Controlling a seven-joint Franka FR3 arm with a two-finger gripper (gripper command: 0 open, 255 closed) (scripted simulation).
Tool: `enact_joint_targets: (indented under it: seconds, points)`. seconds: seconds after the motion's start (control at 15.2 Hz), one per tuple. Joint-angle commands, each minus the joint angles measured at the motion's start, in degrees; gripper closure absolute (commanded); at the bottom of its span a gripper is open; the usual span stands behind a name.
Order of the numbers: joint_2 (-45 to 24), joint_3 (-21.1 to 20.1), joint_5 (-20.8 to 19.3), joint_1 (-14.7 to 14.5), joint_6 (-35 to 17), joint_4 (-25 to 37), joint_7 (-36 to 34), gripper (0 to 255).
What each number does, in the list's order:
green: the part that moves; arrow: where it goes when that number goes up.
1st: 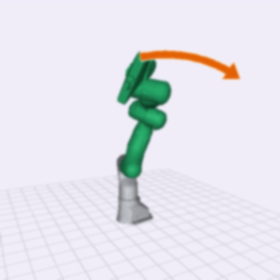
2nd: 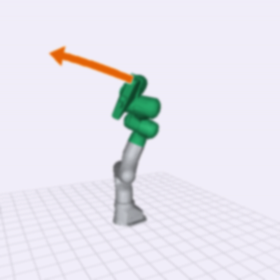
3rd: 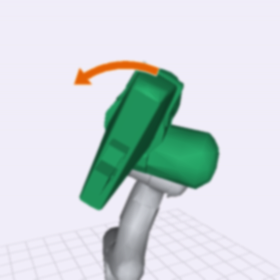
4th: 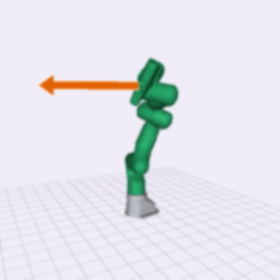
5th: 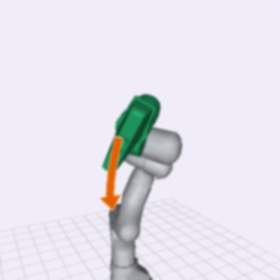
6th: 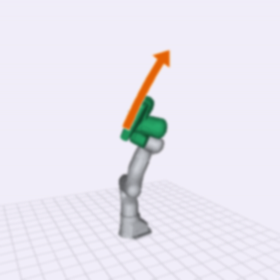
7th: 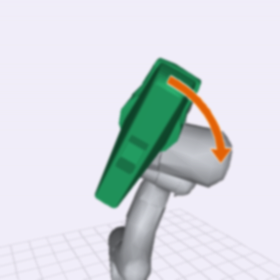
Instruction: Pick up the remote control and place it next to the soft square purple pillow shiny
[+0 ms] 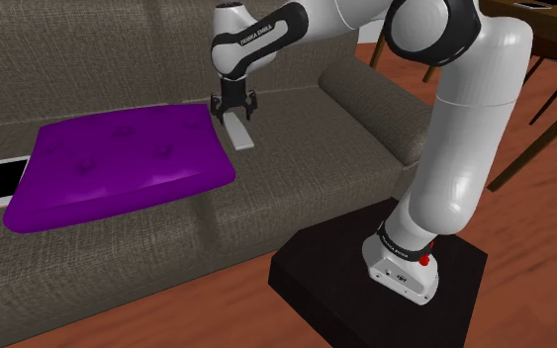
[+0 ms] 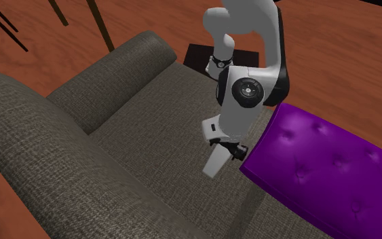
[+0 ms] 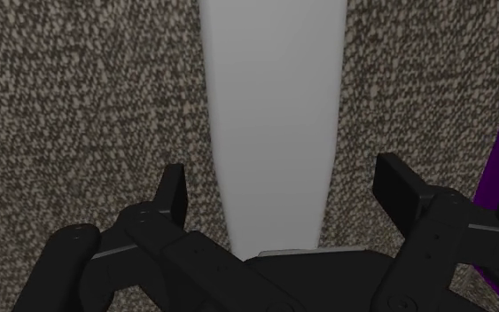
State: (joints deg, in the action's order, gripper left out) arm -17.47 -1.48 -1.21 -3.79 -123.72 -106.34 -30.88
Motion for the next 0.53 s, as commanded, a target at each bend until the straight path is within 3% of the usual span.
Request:
enact_joint_targets:
  seconds: [0.0,0.46]
  points:
    - [1.4,0.0,0.1,0.0,3.1,1.6,0.0,0]
    - [2.0,-0.1,0.1,0.0,4.4,2.4,0.0,0]
